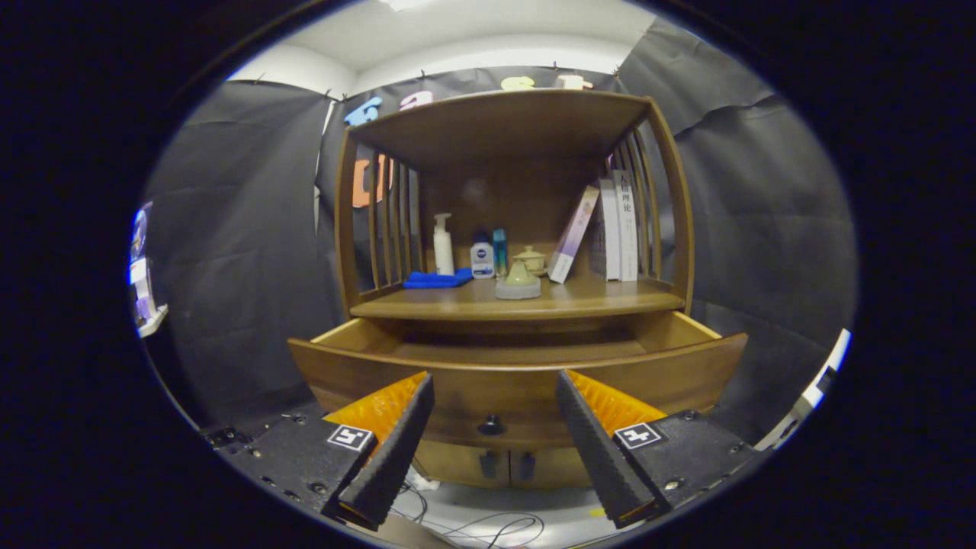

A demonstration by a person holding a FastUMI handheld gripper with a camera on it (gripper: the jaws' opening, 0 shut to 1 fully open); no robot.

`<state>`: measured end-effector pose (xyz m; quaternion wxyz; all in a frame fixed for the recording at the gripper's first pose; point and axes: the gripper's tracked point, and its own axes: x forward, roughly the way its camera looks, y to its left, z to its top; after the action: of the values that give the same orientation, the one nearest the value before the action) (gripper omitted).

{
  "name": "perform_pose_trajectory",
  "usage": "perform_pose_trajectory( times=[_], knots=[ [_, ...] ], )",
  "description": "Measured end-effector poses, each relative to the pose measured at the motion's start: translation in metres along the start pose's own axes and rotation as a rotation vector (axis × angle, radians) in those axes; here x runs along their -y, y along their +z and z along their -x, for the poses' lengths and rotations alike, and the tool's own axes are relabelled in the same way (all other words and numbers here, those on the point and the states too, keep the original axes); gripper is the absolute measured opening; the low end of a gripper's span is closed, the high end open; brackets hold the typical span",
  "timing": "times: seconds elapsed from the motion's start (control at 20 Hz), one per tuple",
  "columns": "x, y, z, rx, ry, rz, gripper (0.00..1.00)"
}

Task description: Pull open the drawer, take out the items inside it, and place them on the countertop above the cabinet.

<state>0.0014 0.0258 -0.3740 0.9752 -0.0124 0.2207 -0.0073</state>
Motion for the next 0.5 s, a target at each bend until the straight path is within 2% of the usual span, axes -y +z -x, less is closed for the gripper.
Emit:
perform_pose_trajectory(
  times=[0.2, 0.5],
  knots=[
    [0.001, -0.016, -0.018, -0.035, -0.019, -0.020, 1.00],
    [-0.006, -0.037, -0.044, -0.085, -0.052, 0.030, 0.97]
  ],
)
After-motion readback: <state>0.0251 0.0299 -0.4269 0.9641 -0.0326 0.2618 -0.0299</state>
